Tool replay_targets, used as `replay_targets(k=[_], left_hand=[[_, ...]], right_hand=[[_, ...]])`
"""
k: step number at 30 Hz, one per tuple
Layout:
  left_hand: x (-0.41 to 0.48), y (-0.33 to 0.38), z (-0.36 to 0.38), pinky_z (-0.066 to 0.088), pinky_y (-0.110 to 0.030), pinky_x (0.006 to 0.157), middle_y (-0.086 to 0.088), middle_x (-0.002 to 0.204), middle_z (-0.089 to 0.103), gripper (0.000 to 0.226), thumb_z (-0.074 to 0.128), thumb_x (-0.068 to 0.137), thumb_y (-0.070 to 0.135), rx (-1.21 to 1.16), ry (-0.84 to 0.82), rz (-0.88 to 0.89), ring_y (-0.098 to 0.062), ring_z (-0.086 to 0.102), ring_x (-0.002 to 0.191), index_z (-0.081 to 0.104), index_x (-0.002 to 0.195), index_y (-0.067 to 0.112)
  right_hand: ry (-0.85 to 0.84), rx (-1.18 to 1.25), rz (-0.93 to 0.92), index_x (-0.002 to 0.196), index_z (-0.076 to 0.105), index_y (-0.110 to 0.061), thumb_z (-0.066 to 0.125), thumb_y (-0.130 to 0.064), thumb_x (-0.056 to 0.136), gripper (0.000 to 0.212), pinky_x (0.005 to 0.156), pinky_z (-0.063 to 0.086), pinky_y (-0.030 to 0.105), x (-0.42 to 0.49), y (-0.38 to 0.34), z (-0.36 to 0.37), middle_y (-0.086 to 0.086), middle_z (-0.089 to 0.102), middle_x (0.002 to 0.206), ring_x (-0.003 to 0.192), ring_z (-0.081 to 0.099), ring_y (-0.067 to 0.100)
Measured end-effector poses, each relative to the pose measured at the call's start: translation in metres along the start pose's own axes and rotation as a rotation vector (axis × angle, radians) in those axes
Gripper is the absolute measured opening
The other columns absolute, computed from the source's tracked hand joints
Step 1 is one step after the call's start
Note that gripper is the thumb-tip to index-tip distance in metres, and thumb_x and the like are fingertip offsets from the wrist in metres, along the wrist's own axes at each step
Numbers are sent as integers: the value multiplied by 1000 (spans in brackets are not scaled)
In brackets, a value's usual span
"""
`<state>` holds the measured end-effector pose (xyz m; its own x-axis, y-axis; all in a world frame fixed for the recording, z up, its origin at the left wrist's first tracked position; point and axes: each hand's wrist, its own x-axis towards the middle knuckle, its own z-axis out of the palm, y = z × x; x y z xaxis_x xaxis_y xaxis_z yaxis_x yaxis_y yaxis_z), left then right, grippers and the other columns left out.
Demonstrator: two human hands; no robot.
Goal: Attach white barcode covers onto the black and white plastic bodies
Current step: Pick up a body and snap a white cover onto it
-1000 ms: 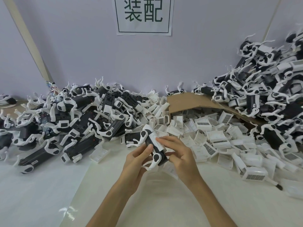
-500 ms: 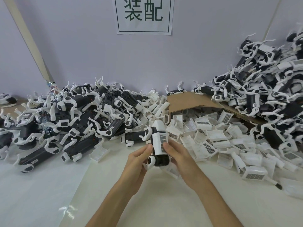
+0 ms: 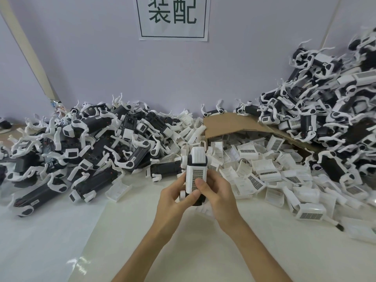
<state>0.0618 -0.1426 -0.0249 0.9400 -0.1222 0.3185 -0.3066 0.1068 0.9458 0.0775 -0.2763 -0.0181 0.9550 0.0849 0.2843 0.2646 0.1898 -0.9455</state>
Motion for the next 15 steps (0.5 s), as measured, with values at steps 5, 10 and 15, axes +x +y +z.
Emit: replay_targets(k=[5, 10, 15], left_hand=[[0, 2, -1, 56, -25, 79, -5, 112, 75, 40, 62, 87, 19, -5, -17, 2, -21, 71, 102, 69, 126, 27], [4, -1, -7, 55, -20, 64, -2, 95, 76, 29, 69, 81, 32, 73, 33, -9, -18, 74, 85, 75, 109, 30], [3, 10, -12, 50, -24, 61, -12, 81, 75, 24, 72, 72, 35, 137, -10, -82, -18, 68, 70, 80, 95, 38]], right_hand=[[-52, 25, 24, 118, 64, -10, 69, -21, 87, 33, 86, 59, 37, 0, 0, -1, 9, 75, 106, 100, 72, 24], [95, -299, -29, 133, 42, -38, 81, -36, 78, 68, 82, 52, 17, 6, -9, -14, -30, 55, 116, 105, 60, -1], [-273, -498, 102, 132, 56, -41, 67, -36, 89, 45, 78, 49, 22, 20, -51, -39, -6, 64, 113, 87, 59, 9]])
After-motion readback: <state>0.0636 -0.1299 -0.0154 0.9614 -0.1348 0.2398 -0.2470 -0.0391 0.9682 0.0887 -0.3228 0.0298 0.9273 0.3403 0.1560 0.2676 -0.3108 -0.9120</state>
